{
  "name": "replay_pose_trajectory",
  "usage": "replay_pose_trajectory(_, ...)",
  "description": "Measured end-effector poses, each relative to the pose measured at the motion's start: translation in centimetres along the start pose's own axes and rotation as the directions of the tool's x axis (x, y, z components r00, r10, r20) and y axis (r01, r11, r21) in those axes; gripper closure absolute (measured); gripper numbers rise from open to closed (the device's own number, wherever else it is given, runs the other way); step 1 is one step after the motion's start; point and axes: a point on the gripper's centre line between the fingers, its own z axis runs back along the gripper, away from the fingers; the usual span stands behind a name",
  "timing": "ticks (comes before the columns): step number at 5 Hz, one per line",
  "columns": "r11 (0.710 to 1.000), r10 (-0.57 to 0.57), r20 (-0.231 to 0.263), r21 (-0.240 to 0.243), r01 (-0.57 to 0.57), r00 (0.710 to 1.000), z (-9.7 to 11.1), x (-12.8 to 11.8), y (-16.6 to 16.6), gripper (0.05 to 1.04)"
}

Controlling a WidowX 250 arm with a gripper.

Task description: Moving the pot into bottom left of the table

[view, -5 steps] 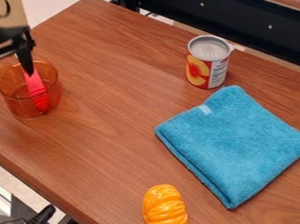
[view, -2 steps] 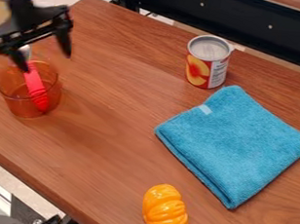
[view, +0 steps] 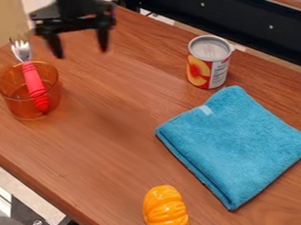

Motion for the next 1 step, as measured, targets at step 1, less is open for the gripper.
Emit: replay_pose_trajectory(1, 0.985, -0.172, -0.001, -0.023, 0.172, 0.985, -0.07, -0.94, -3.02, 0.083)
